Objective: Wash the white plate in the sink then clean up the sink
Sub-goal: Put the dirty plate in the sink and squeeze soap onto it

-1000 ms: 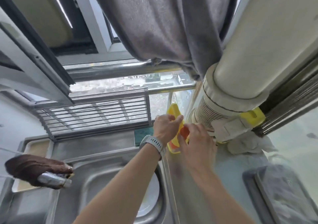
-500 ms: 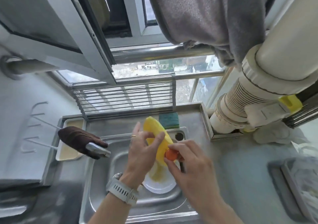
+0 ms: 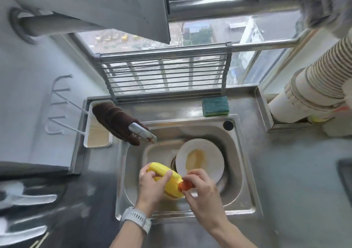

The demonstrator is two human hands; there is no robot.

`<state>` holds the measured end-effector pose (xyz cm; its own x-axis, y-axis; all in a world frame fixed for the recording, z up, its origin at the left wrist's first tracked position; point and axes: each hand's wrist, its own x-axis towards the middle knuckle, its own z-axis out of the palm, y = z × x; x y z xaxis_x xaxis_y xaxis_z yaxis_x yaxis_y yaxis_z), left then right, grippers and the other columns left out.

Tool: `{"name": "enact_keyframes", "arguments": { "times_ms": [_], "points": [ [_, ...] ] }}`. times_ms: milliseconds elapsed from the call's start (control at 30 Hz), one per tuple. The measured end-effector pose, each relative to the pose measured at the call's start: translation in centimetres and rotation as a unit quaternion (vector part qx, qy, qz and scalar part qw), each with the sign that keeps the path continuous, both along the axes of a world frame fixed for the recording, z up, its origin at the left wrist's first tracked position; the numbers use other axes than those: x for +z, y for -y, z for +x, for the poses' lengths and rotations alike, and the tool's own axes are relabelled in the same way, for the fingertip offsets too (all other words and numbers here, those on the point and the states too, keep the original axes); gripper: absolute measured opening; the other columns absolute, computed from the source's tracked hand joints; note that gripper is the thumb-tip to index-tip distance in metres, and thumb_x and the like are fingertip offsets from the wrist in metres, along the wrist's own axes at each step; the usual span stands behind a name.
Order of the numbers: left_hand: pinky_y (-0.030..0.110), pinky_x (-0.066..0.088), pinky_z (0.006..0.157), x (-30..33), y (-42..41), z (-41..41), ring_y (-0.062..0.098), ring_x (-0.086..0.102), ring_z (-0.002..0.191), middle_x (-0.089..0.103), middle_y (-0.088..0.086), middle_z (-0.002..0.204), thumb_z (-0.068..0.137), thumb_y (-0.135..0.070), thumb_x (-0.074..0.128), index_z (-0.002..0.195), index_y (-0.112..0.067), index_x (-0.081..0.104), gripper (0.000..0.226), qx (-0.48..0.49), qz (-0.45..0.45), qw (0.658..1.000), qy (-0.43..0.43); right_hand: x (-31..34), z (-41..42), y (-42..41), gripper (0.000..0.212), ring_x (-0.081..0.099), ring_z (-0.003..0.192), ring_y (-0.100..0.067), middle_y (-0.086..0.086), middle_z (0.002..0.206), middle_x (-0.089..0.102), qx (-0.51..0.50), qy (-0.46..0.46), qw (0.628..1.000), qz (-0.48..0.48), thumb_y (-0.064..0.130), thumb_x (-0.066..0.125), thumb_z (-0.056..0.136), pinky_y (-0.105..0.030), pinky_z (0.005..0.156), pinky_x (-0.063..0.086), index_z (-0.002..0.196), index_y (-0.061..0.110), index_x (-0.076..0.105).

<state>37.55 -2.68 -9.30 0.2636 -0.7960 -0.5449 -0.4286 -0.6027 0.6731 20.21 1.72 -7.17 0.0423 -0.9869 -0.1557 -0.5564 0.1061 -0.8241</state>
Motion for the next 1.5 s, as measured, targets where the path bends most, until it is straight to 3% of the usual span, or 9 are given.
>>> {"name": "enact_keyframes", "arguments": {
  "times_ms": [167,333,467,567,667,867,1033,1200,1500],
  "points": [
    [0.038,0.048,0.108,-2.5,-0.4,-0.1,0.023,0.061,0.116,0.047,0.005,0.145,0.085,-0.037,0.081,0.077,-0.006,0.073,0.033,0.023,0.007,1.000,0.008,-2.0,0.6,-0.4,0.033,0.072,0.085,-0.005,0.008,0.114,0.057,-0.129,0.078,0.986,0.069,0.015,0.084,0.077,-0.027,0.075,0.060,0.104,0.024,0.067],
    [0.040,0.048,0.109,-3.1,0.4,-0.4,0.022,0.060,0.112,0.043,0.001,0.142,0.088,-0.041,0.078,0.082,-0.008,0.071,0.034,0.014,0.015,1.000,0.003,-2.8,1.2,-0.2,0.025,0.077,0.082,-0.019,-0.006,0.091,0.078,-0.292,0.259,0.897,0.210,0.024,0.083,0.081,-0.042,0.081,0.063,0.101,0.012,0.074],
    [0.040,0.047,0.110,-3.4,0.4,-0.6,0.023,0.059,0.115,0.041,0.001,0.144,0.089,-0.046,0.075,0.083,-0.009,0.070,0.038,0.002,0.017,1.000,0.012,-2.5,1.6,0.0,0.035,0.076,0.089,-0.030,-0.023,0.097,0.076,-0.341,0.410,0.803,0.266,0.019,0.081,0.079,-0.030,0.077,0.062,0.108,0.000,0.074],
    [0.033,0.046,0.103,-3.3,0.3,-0.9,0.020,0.059,0.111,0.042,0.001,0.143,0.089,-0.043,0.076,0.078,-0.008,0.068,0.037,0.007,0.019,1.000,0.003,-2.4,1.6,0.1,0.033,0.073,0.098,-0.038,-0.027,0.102,0.074,-0.342,0.451,0.773,0.286,0.016,0.076,0.085,-0.032,0.081,0.062,0.113,-0.001,0.071],
    [0.027,0.043,0.097,-3.2,0.2,-1.2,0.017,0.057,0.105,0.040,-0.001,0.142,0.089,-0.040,0.076,0.078,-0.007,0.068,0.036,0.008,0.013,1.000,-0.008,-2.6,1.8,0.2,0.027,0.073,0.098,-0.039,-0.029,0.105,0.073,-0.346,0.465,0.762,0.289,0.014,0.073,0.088,-0.032,0.082,0.062,0.111,0.000,0.072],
    [0.040,0.048,0.108,-3.8,0.2,-1.1,0.020,0.061,0.109,0.040,-0.001,0.143,0.088,-0.045,0.076,0.081,-0.008,0.070,0.038,0.007,0.009,1.000,-0.013,-3.1,1.6,0.3,0.025,0.073,0.090,-0.034,-0.029,0.104,0.073,-0.345,0.476,0.756,0.286,0.015,0.074,0.086,-0.031,0.080,0.063,0.105,-0.002,0.076],
    [0.048,0.052,0.104,-4.4,0.0,-0.7,0.019,0.063,0.109,0.040,-0.004,0.143,0.086,-0.049,0.077,0.078,-0.010,0.071,0.040,0.009,0.011,1.000,-0.015,-3.2,1.5,0.3,0.021,0.072,0.094,-0.039,-0.028,0.106,0.073,-0.337,0.473,0.763,0.285,0.015,0.075,0.087,-0.032,0.082,0.062,0.102,0.001,0.079],
    [0.050,0.054,0.102,-4.5,0.1,-0.9,0.021,0.064,0.104,0.041,-0.005,0.140,0.087,-0.046,0.077,0.078,-0.009,0.070,0.039,0.015,0.012,1.000,-0.023,-3.1,1.2,0.5,0.020,0.071,0.102,-0.043,-0.026,0.108,0.073,-0.328,0.473,0.765,0.288,0.016,0.075,0.087,-0.035,0.087,0.061,0.101,0.002,0.079],
    [0.049,0.053,0.104,-4.1,0.2,-1.3,0.023,0.063,0.109,0.042,-0.002,0.140,0.087,-0.047,0.076,0.079,-0.010,0.071,0.038,0.021,0.026,0.999,-0.006,-2.6,1.4,0.6,0.022,0.072,0.088,-0.032,-0.019,0.095,0.074,-0.329,0.462,0.773,0.284,0.015,0.075,0.087,-0.036,0.088,0.061,0.101,0.000,0.078]
  ]
}}
